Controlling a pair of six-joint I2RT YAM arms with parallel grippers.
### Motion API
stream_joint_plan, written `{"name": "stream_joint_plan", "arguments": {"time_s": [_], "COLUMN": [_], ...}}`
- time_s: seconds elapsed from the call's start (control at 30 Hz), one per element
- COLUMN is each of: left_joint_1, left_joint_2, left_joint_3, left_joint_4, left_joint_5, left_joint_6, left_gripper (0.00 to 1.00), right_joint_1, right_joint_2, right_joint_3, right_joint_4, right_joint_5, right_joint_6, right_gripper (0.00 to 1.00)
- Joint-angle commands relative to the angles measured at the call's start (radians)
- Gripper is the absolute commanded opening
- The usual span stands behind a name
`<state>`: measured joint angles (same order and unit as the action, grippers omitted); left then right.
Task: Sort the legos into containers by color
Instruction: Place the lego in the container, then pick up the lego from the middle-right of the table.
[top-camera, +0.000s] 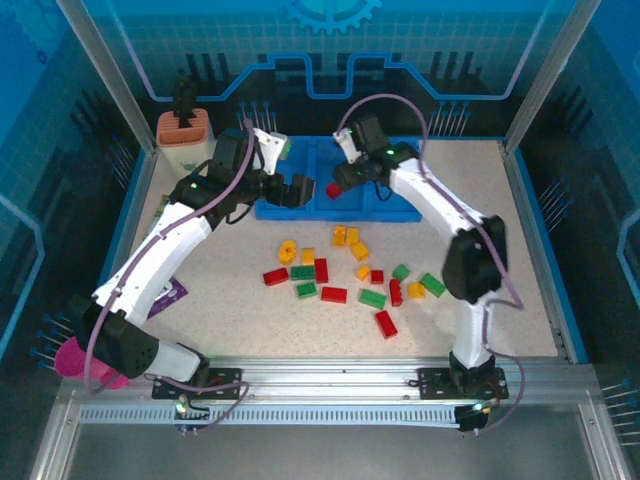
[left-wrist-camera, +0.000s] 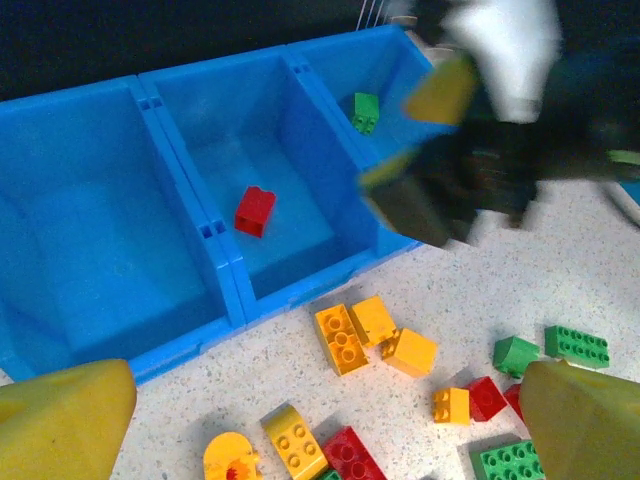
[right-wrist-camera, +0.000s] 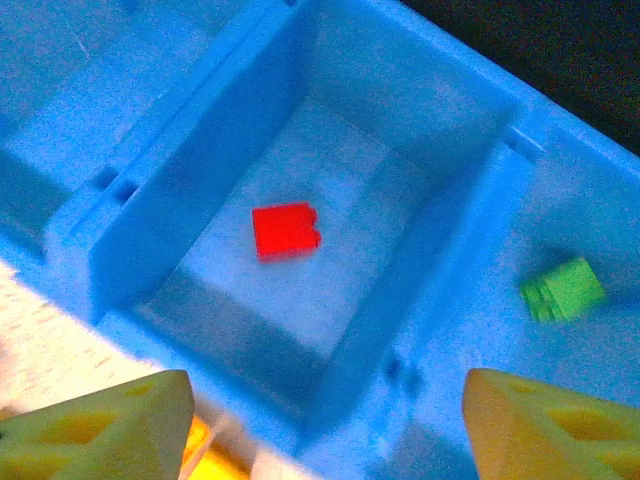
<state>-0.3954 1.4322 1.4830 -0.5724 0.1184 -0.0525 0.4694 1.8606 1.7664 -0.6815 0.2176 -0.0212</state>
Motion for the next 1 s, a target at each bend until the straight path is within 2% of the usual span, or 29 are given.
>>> {"name": "stream_joint_plan", "arguments": {"time_s": [0.0, 0.1, 0.23, 0.37, 0.5, 0.67, 0.8, 0.97], "left_joint_1": [0.012, 0.015, 0.017, 0.018, 0.021, 0.023, 0.023, 0.027], "left_joint_2": [-0.028, -0.034, -0.032, -0.021, 0.003, 0.044, 0.061, 0.086], "left_joint_3": [-0.030, -0.045, -0.046, -0.040, -0.036, -0.009, 0.001, 0.016], "left_joint_4": [0.063, 0.072, 0.054, 0.031, 0.005, -0.024, -0.015, -0.019], "left_joint_5": [0.036, 0.053, 0.057, 0.055, 0.074, 0.077, 0.086, 0.084], "left_joint_6": [0.008, 0.000, 0.003, 0.013, 0.031, 0.036, 0.036, 0.051], "left_gripper": [1.00, 1.00, 1.00, 1.00, 0.99, 0.99, 0.99, 0.99], "right_joint_1": [-0.056, -0.124, -0.182, -0.210, -0.262, -0.274, -0.290, -0.336], "right_joint_2": [-0.194, -0.352, -0.555, -0.684, -0.736, -0.750, -0.744, -0.705], "right_joint_3": [-0.227, -0.454, -0.712, -0.868, -0.966, -1.042, -1.078, -1.119], "right_joint_4": [-0.169, -0.241, -0.263, -0.245, -0.209, -0.099, -0.026, 0.051], "right_joint_5": [0.017, -0.015, -0.013, -0.045, -0.085, -0.085, -0.088, -0.125], "right_joint_6": [0.195, 0.363, 0.573, 0.737, 0.902, 1.079, 1.144, 1.147], "right_gripper": [0.78, 0.82, 0.98, 1.00, 1.00, 1.00, 1.00, 1.00]}}
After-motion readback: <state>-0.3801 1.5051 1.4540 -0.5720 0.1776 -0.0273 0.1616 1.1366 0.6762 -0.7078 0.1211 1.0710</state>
